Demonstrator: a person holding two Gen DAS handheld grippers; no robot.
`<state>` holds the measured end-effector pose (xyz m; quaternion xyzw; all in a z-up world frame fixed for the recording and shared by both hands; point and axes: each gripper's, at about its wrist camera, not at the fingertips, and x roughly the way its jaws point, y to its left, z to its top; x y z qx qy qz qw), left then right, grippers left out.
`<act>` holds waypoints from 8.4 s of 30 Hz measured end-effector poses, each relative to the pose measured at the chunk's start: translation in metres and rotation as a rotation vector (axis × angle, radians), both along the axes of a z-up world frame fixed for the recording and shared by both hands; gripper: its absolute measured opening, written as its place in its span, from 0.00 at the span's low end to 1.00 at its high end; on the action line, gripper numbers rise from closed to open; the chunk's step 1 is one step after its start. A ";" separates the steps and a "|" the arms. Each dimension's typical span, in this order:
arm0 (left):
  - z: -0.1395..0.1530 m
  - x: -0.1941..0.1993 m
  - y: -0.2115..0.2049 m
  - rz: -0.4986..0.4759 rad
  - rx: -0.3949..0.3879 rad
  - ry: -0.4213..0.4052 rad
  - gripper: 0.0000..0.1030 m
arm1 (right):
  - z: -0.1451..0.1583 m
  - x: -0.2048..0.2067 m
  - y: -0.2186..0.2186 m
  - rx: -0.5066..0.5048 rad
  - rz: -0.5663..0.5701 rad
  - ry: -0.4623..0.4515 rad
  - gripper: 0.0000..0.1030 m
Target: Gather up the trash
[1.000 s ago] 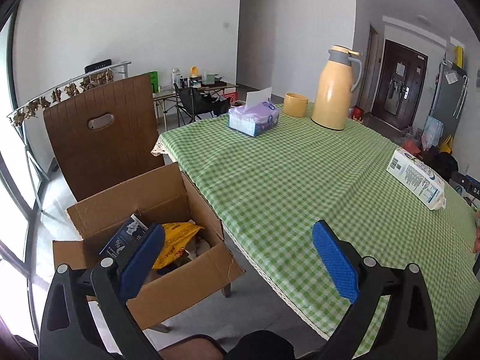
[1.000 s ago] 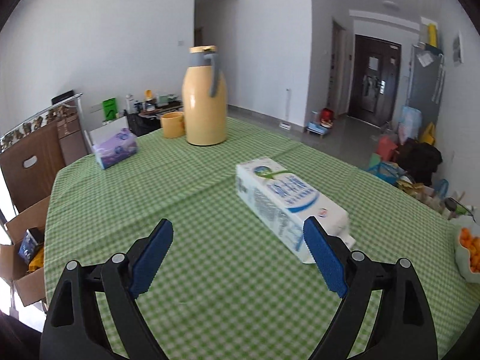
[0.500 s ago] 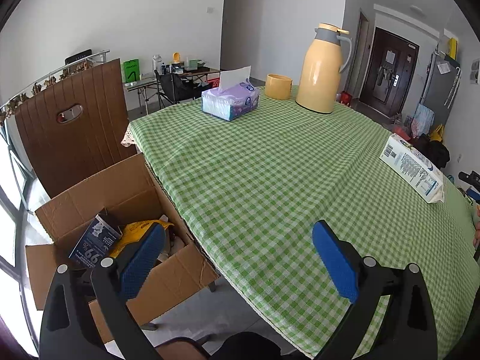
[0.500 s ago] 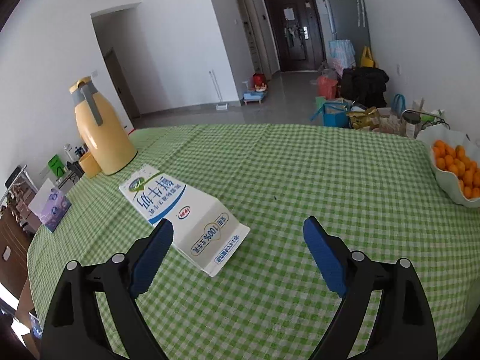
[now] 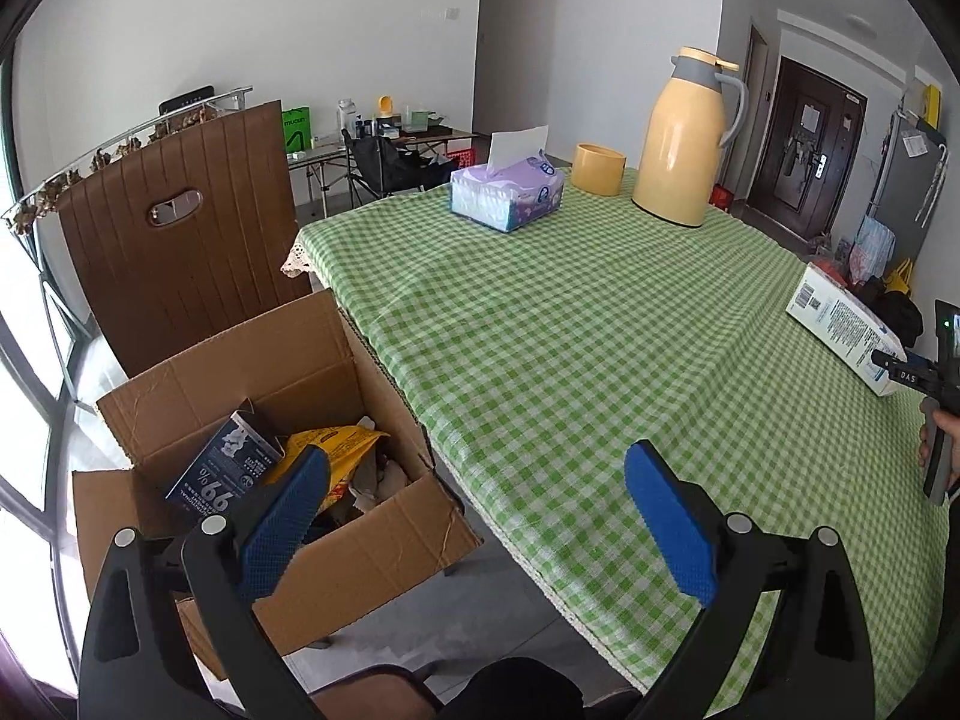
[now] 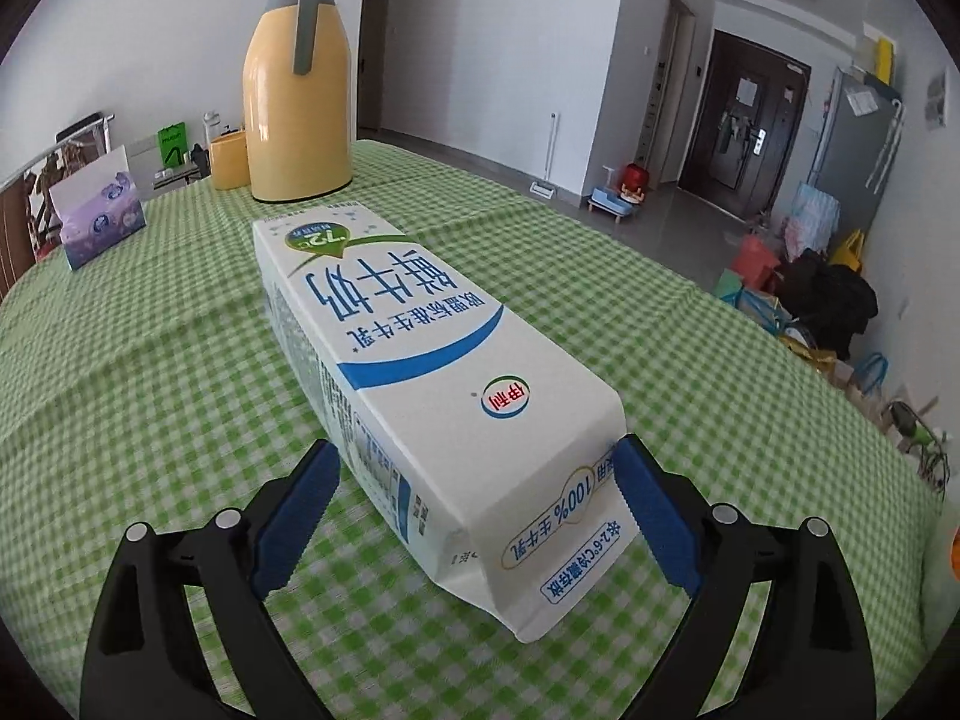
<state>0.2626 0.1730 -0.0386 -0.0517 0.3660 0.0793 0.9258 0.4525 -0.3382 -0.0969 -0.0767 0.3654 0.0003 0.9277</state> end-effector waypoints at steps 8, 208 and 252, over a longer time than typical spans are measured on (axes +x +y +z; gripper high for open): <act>-0.003 -0.002 0.003 -0.003 0.001 0.011 0.93 | -0.009 0.021 -0.027 0.026 0.048 0.020 0.92; 0.065 -0.151 0.095 0.368 0.197 -0.433 0.93 | 0.107 -0.175 0.385 0.323 0.597 -0.355 0.89; 0.060 -0.110 -0.132 -0.185 0.138 -0.474 0.93 | 0.102 -0.307 0.118 0.136 -0.024 -0.383 0.89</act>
